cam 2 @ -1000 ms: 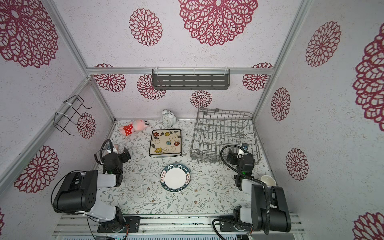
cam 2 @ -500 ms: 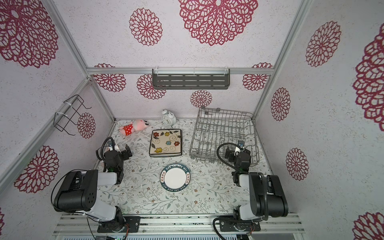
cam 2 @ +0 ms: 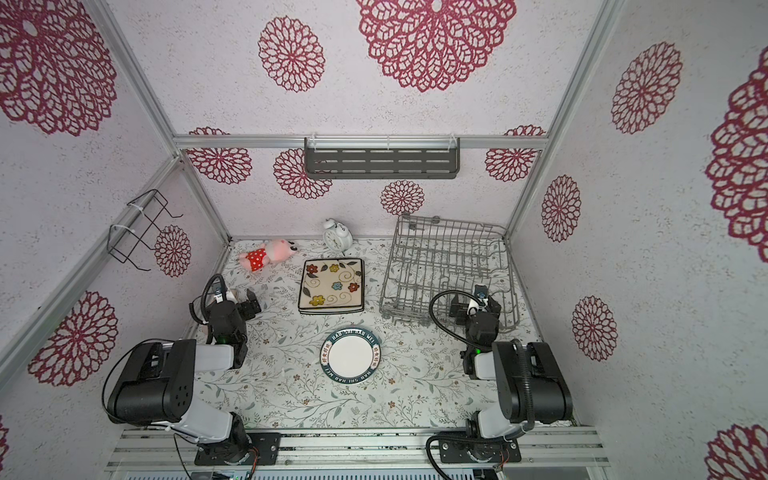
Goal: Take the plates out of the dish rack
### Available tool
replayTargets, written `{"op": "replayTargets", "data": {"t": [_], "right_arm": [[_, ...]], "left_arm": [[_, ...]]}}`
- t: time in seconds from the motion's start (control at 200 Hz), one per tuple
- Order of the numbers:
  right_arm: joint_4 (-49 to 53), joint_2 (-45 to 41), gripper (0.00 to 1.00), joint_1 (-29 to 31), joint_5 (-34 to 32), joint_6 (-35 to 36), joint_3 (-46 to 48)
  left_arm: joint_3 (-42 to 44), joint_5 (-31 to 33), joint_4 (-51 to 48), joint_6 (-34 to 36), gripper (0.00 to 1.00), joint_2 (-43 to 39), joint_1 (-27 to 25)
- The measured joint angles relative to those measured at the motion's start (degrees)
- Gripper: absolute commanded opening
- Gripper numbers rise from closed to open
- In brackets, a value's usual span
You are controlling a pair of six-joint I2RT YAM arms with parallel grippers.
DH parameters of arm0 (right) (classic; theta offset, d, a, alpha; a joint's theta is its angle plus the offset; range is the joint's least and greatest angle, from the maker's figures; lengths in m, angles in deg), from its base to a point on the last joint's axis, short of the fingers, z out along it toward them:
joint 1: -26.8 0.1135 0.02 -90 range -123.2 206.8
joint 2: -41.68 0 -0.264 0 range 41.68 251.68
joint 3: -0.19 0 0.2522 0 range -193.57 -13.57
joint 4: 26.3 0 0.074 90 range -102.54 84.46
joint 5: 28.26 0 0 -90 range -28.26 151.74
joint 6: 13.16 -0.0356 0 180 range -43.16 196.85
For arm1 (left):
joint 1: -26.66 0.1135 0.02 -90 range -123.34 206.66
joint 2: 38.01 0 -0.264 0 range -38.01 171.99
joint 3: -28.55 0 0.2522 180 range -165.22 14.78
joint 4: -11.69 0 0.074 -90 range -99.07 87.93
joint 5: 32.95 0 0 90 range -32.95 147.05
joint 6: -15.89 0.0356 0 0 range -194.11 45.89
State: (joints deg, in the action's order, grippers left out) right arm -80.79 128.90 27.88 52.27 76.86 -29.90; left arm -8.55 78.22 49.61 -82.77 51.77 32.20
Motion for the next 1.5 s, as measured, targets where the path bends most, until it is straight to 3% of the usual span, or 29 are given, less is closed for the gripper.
{"op": "replayTargets", "data": {"t": [0.62,0.981,1.501], "right_arm": [[-0.22,0.0,0.99,0.0,-0.46,-0.02,0.09],[-0.26,0.04,0.99,0.0,-0.74,-0.02,0.09],[-0.31,0.07,0.99,0.0,-0.79,-0.02,0.09]], "left_arm": [[0.7,3.89,3.1,1.18,0.97,0.0,-2.67],[0.31,0.35,1.31,0.66,0.97,0.0,-0.46],[0.31,0.31,1.38,0.68,0.97,0.0,-0.52]]}}
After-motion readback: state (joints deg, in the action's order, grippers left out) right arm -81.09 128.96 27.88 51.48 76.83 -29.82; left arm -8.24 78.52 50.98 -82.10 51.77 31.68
